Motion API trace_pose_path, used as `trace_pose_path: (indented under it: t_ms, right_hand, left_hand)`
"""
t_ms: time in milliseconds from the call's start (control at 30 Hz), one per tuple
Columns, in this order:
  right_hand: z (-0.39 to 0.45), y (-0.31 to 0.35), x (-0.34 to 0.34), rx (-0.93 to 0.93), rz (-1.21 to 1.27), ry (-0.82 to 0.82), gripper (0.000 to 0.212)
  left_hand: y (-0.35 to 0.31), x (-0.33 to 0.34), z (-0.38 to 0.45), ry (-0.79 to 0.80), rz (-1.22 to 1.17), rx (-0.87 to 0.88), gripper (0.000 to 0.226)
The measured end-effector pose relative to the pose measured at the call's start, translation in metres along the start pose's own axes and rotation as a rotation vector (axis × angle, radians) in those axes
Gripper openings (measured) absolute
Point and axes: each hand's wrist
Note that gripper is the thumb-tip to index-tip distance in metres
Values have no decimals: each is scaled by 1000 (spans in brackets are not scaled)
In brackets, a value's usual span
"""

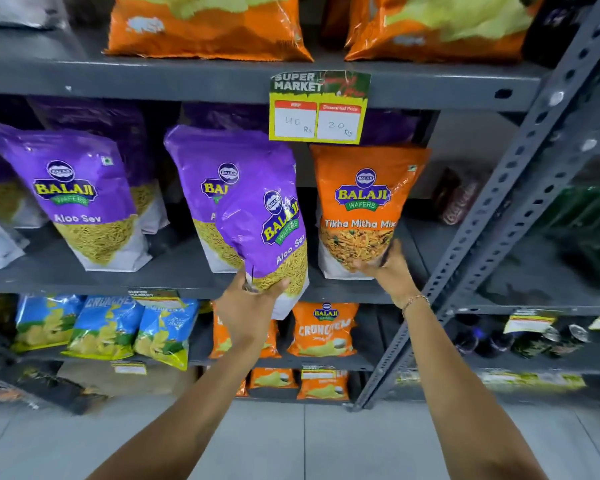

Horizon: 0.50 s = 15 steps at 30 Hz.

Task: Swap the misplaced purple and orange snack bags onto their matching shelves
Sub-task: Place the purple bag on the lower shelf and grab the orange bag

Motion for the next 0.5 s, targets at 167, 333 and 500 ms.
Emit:
trace_pose_path:
  t_ms: [167, 333, 500]
  right_hand:
    - [0, -3, 1, -34, -21, -86, 66]
    - [-19, -12, 7, -52, -33, -258, 68]
    - [-31, -12, 2, -54, -20, -301, 64]
  left_hand:
    - [0, 16, 1, -22, 58, 57, 48]
    - [-6, 32, 1, -51, 110, 67, 47]
    - [-12, 50, 5, -24, 123, 16, 69]
Point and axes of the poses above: each hand's wrist, its own z-axis towards the middle knuckle, its own x-axis out of the palm, y = z × x, and after that the axes turned 2 degrees about -y, right-handed
